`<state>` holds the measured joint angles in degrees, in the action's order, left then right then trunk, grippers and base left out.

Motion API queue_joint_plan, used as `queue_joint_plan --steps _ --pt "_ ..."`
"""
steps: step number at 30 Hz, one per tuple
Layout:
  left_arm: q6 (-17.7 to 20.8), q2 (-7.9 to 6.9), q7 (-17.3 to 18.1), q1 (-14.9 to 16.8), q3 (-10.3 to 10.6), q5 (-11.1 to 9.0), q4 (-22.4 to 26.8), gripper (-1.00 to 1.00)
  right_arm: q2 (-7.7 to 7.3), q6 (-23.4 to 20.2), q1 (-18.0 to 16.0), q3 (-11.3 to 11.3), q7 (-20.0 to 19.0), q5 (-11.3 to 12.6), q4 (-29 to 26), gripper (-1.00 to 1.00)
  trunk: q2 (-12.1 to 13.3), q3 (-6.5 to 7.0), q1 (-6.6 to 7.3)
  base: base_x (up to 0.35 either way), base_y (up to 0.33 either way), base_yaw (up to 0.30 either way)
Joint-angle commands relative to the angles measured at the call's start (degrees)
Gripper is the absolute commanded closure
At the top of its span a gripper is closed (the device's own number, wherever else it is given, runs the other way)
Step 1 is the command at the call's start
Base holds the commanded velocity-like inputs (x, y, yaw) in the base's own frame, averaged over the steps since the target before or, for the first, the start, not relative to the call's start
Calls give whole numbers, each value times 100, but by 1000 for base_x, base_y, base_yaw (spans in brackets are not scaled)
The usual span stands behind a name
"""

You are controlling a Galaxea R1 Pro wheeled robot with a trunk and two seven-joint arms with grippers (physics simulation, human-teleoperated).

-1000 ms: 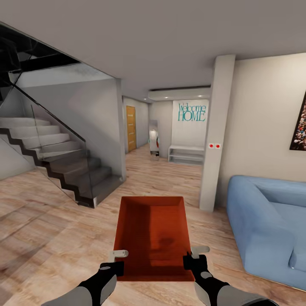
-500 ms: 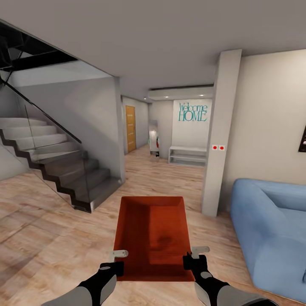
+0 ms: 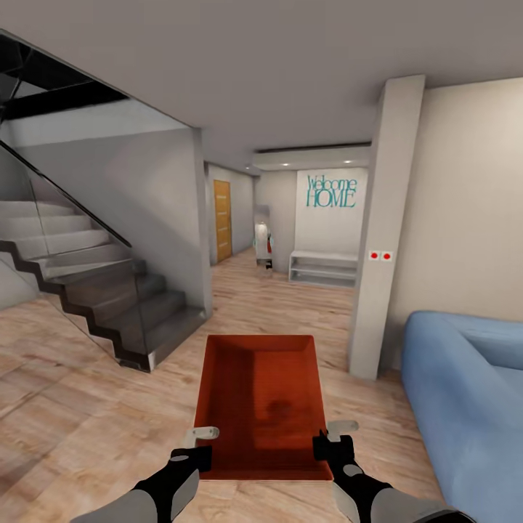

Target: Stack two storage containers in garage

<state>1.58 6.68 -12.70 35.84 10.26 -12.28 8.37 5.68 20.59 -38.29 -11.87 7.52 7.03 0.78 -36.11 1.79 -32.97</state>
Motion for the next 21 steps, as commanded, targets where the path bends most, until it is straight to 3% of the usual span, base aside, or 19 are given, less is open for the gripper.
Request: queue_joint_plan --steps 1,21 --pt "1 -9 -57 2 -16 42 33 100 3 7 1 220 -4 18 18 100 -2 -1 -5 322 0 0" --pt "-259 26 -93 2 -23 27 -90 100 3 7 0 220 -4 20 18 100 -2 -1 -5 322 0 0"
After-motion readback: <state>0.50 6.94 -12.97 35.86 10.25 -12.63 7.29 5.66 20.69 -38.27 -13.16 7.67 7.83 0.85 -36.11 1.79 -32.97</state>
